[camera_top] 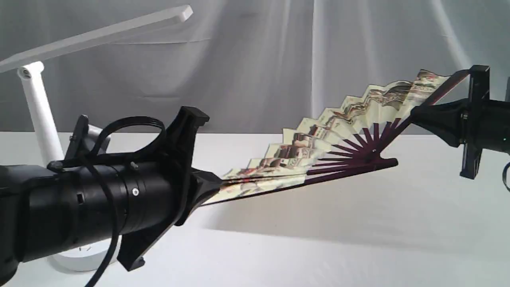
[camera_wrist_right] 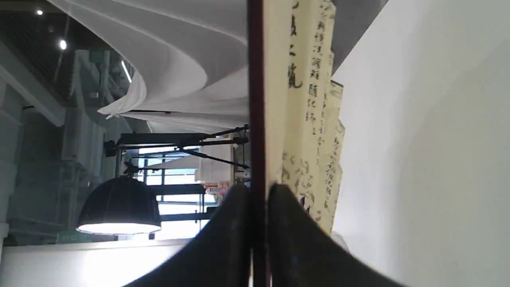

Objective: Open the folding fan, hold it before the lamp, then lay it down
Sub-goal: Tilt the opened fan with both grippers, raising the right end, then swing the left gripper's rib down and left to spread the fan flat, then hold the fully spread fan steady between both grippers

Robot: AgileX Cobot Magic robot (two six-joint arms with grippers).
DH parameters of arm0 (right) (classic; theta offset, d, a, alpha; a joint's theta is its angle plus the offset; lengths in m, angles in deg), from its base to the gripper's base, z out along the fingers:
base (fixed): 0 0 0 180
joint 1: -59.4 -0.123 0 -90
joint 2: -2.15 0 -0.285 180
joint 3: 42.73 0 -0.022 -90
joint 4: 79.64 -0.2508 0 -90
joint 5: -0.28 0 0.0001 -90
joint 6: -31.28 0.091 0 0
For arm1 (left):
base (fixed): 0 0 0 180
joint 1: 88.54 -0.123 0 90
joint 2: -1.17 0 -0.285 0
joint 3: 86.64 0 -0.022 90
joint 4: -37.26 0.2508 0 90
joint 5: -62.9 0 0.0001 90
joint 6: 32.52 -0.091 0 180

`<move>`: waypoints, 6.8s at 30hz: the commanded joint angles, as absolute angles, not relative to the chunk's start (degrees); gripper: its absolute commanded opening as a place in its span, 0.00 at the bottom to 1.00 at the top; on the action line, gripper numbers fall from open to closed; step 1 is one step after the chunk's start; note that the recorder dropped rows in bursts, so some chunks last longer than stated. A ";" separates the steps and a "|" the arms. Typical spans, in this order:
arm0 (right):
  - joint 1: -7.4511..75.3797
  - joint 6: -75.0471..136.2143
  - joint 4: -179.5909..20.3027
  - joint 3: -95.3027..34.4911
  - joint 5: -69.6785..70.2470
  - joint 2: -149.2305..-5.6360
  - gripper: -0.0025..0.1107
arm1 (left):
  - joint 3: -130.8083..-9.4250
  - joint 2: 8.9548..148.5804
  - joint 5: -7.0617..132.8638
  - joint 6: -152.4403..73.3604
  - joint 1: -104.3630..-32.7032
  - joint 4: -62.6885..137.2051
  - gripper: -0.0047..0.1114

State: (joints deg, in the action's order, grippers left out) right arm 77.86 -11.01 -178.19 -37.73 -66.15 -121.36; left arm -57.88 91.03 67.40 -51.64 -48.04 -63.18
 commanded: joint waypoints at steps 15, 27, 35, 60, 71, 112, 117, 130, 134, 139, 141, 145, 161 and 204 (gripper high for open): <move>77.05 -11.88 -179.59 -37.95 -69.68 -120.39 0.02 | -56.05 91.12 62.90 -55.24 -47.80 -62.69 0.29; 76.51 -11.47 -179.59 -37.95 -69.68 -114.77 0.02 | -58.13 99.48 59.90 -45.18 -49.26 -62.69 0.64; 76.39 -10.41 -179.59 -37.95 -69.68 -112.55 0.02 | -66.17 101.98 59.63 -45.16 -52.05 -62.69 0.64; 72.02 -7.24 -179.59 -37.95 -69.68 -112.39 0.02 | -72.02 105.80 60.85 -42.95 -53.32 -62.69 0.49; 72.02 -7.24 -179.59 -37.95 -69.68 -112.39 0.02 | -72.02 105.80 61.13 -43.30 -53.32 -62.69 0.06; 71.77 -8.66 -179.59 -37.95 -69.68 -112.39 0.02 | -62.09 95.10 63.39 -45.21 -51.29 -61.07 0.04; 71.35 -8.99 -179.59 -37.95 -69.68 -112.39 0.02 | -60.76 95.00 63.91 -45.21 -51.29 -61.07 0.04; 70.62 -9.21 -179.59 -37.95 -69.68 -112.39 0.02 | -60.62 91.56 65.90 -46.50 -51.29 -61.07 0.04; 68.49 -9.85 -179.59 -37.95 -69.68 -112.39 0.02 | -58.80 90.39 67.20 -46.50 -51.29 -61.07 0.04; 67.26 -10.23 -179.59 -37.95 -69.68 -112.39 0.02 | -55.88 87.78 68.59 -45.99 -51.29 -61.32 0.04; 66.79 -10.23 -179.59 -37.95 -69.68 -112.39 0.02 | -55.01 86.28 69.92 -45.99 -51.29 -61.32 0.04; 66.12 -10.23 -179.59 -37.95 -69.68 -112.39 0.02 | -53.78 82.56 73.25 -46.23 -51.29 -61.32 0.04; 62.54 -10.62 -179.59 -37.95 -69.37 -112.39 0.02 | -44.79 72.49 77.17 -46.23 -51.29 -62.69 0.04; 59.32 -11.09 -179.59 -38.31 -63.18 -112.39 0.02 | -43.67 68.90 84.12 -46.55 -51.29 -62.69 0.04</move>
State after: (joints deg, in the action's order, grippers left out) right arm 58.27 -9.28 -176.51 -37.73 -68.19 -113.14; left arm -44.34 69.40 78.29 -45.07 -51.13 -63.21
